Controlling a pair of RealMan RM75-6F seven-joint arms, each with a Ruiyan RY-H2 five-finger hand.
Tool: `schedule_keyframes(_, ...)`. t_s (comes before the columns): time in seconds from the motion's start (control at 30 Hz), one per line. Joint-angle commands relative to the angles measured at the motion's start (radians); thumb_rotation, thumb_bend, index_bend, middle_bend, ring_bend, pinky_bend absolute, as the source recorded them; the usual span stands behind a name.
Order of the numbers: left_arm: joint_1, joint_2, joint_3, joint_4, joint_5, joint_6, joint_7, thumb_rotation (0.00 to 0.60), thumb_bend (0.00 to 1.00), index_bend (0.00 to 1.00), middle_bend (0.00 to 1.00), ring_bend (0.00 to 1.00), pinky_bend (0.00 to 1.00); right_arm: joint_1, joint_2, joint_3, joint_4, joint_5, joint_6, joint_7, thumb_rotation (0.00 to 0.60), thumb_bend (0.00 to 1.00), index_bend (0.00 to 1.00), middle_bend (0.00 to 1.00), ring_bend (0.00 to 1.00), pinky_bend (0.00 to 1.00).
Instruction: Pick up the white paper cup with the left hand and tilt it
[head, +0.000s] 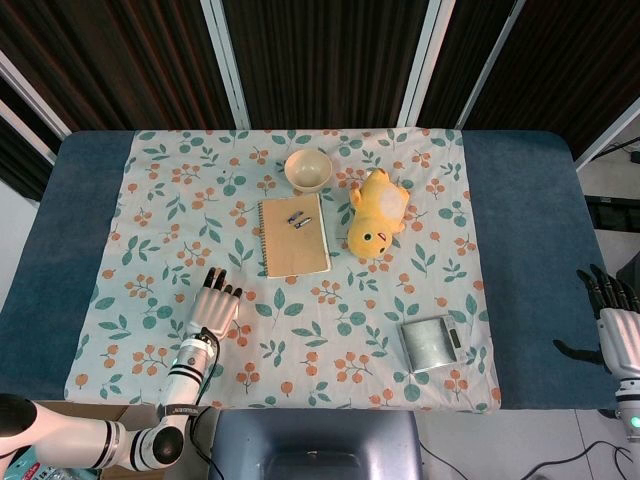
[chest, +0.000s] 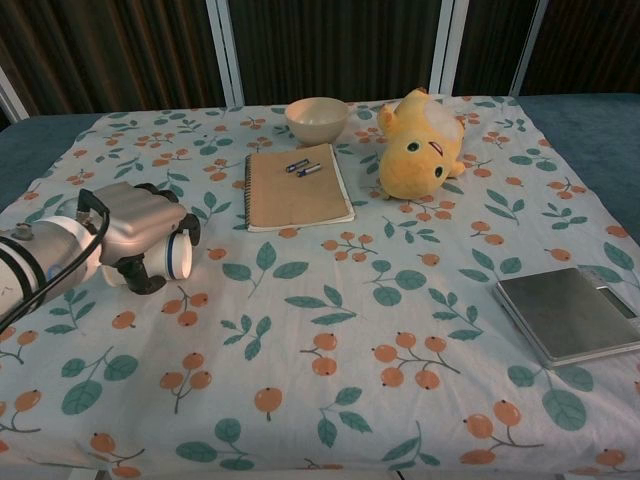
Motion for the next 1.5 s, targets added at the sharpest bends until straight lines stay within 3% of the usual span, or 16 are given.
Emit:
schedule_keyframes(0.03,-0.001,-0.008,-0.001,0.014,0.019,0.010,0.010,0.600,0.41,0.36,0.35,0.06,0.00,0.001,0.002,-0.001,0.000,0.004,-0.007,0.000,0.600,0.11,0.00,0.00,0.00,0.00)
schedule_keyframes(0.2,0.019,0.005,-0.050,0.005,0.077,-0.031,-0.122,0.600,0.42,0.38,0.38,0.09,0.00,0.002,0.001,0.000,0.005,0.008,-0.012,0.004,0.600,0.11,0.00,0.00,0.00,0.00)
schedule_keyframes(0.33,0.063,0.013,-0.102,0.037,0.220,-0.084,-0.388,0.600,0.42,0.39,0.39,0.10,0.00,0.005,0.001,-0.002,0.006,0.008,-0.019,0.006,0.600,0.11,0.00,0.00,0.00,0.00)
schedule_keyframes(0.53,0.154,-0.004,-0.150,0.165,0.461,-0.128,-0.909,0.600,0.42,0.39,0.35,0.07,0.00,0.010,0.003,-0.003,0.000,0.008,-0.030,0.005,0.600,0.11,0.00,0.00,0.00,0.00)
schedule_keyframes(0.7,0.227,-0.034,-0.136,0.307,0.619,-0.117,-1.292,0.600,0.41,0.41,0.34,0.05,0.00,0.014,0.011,-0.010,-0.013,0.004,-0.043,-0.001,0.600,0.11,0.00,0.00,0.00,0.00)
schedule_keyframes(0.8,0.265,-0.074,-0.124,0.410,0.677,-0.080,-1.449,0.600,0.39,0.41,0.34,0.05,0.00,0.014,0.015,-0.013,-0.021,0.002,-0.046,-0.002,0.600,0.11,0.00,0.00,0.00,0.00)
schedule_keyframes(1.07,0.324,-0.165,-0.146,0.598,0.688,-0.050,-1.654,0.600,0.36,0.39,0.32,0.05,0.00,0.018,0.014,-0.017,-0.034,0.002,-0.052,-0.017,0.600,0.11,0.00,0.00,0.00,0.00)
schedule_keyframes(1.5,0.365,-0.256,-0.128,0.775,0.754,0.000,-1.763,0.600,0.36,0.35,0.29,0.02,0.00,0.019,0.020,-0.019,-0.049,0.002,-0.050,-0.026,0.600,0.11,0.00,0.00,0.00,0.00)
